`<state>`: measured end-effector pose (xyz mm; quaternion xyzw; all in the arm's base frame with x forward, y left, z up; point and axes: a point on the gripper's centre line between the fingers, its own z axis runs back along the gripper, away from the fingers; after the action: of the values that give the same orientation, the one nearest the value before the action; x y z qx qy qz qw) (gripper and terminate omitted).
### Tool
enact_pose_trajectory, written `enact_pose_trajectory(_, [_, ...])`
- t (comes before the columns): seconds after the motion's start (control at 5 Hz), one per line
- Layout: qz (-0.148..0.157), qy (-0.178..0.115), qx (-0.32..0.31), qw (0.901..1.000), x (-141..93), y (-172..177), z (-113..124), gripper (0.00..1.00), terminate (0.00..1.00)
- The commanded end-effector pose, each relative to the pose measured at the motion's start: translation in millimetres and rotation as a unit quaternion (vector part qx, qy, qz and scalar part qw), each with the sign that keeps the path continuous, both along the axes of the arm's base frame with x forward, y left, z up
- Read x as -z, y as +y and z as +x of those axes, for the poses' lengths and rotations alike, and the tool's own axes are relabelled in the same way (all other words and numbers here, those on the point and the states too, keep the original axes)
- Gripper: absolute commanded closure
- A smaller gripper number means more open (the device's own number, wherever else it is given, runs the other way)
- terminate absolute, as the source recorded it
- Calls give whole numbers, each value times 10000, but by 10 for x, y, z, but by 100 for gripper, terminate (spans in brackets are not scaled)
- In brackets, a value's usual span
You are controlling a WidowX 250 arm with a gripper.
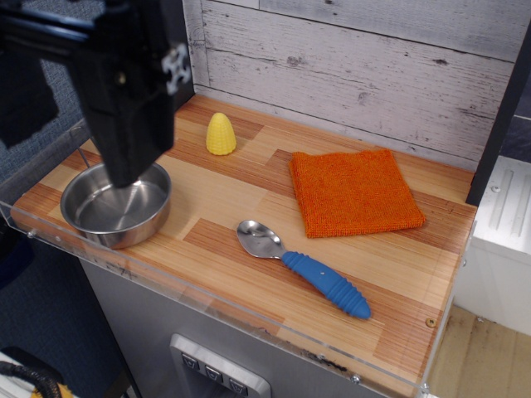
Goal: Put the spoon on the orange rectangle.
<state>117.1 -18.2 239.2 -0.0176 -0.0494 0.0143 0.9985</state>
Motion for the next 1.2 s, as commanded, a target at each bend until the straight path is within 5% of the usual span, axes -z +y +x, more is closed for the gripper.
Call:
enact_pose_trajectory(0.0, [0, 0, 0, 10000, 0, 0, 0, 0, 0])
enact_pose_trajectory(0.6, [-88, -104, -638, 9979, -1, 35, 278, 0, 0])
enact_pose_trajectory(1.0, [-663, -69, -2253, 9720, 188, -197, 366, 0, 0])
